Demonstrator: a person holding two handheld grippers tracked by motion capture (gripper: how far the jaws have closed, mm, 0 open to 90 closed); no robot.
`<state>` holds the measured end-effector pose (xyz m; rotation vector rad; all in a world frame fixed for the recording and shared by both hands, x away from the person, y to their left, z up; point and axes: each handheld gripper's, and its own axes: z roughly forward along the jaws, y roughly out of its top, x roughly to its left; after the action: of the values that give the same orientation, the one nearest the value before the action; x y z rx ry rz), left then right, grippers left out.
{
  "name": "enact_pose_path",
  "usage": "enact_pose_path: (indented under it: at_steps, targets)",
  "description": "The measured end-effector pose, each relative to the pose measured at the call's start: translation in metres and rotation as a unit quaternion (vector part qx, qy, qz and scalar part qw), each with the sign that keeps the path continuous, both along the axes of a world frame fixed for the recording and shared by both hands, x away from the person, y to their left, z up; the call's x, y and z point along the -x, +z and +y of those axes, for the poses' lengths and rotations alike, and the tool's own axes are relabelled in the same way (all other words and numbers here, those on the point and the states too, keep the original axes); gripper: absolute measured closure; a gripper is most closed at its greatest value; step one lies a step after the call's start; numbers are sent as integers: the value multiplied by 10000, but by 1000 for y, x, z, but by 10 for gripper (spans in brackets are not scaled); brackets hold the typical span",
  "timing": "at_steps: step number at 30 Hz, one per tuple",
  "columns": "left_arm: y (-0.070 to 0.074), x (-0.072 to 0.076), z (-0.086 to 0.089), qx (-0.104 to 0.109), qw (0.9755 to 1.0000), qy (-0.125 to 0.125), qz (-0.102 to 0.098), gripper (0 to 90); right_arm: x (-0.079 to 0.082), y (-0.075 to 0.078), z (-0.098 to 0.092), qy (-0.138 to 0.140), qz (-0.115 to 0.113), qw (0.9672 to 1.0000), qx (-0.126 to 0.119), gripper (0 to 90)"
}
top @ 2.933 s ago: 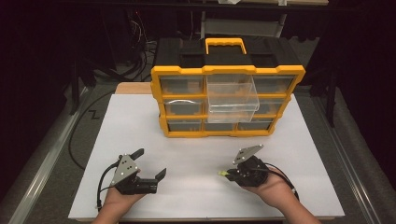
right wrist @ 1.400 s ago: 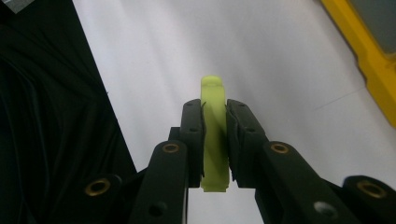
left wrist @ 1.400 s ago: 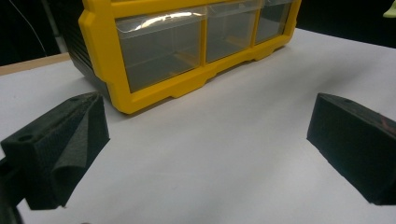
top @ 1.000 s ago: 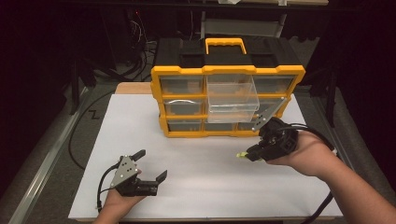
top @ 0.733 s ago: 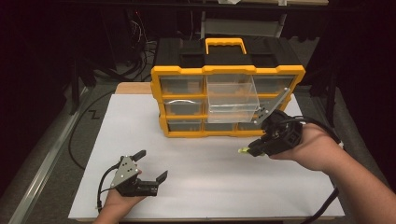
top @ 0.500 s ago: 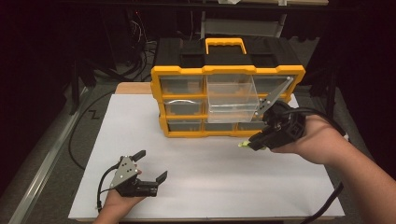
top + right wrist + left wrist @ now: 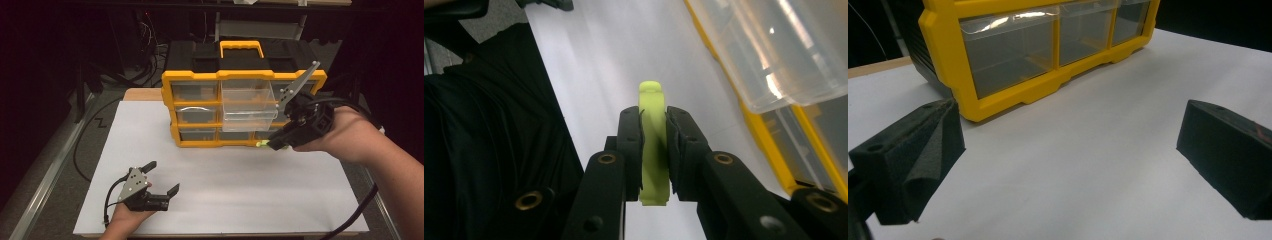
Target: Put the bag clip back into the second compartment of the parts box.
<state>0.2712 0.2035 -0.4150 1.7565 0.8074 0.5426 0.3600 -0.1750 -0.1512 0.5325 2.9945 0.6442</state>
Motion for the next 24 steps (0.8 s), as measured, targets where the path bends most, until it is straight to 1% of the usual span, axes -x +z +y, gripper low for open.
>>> enact_pose_path:
  at_steps: [1,3,4,9,11,12,14,15,17,19,21,23,24]
  targets:
    - [0,0,0,5,10000,1,9,3,0,7,0,-10,-25,10000,-30,792]
    - [0,0,0,12,10000,3,5,3,0,10,0,-11,-42,10000,-23,793]
    - [0,0,0,16,10000,5,5,4,0,15,1,-14,-82,10000,-17,792]
    - [0,0,1,47,10000,22,1,4,0,29,5,0,-171,9999,-4,792]
    - [0,0,1,33,10000,17,5,3,-2,37,9,31,-218,9998,1,792]
    - [0,0,1,42,10000,14,3,3,-2,37,9,31,-218,9998,1,792]
    - [1,1,1,38,10000,3,-16,4,-4,42,11,22,-239,9997,-1,792]
    - [1,1,1,34,10000,0,-29,4,-6,47,14,39,-279,9996,19,792]
    - [1,1,1,39,10000,0,-25,3,-7,49,15,29,-290,9996,8,792]
    - [1,0,2,40,10000,-6,-20,4,-12,56,22,31,-354,9994,-15,792]
    - [1,0,2,39,10000,-13,-20,4,-13,57,23,40,-362,9993,-26,792]
    - [1,0,2,38,10000,-17,-12,4,-18,59,27,81,-378,9992,-34,792]
    - [0,0,2,53,10000,-13,-6,3,-21,60,28,58,-366,9993,-45,792]
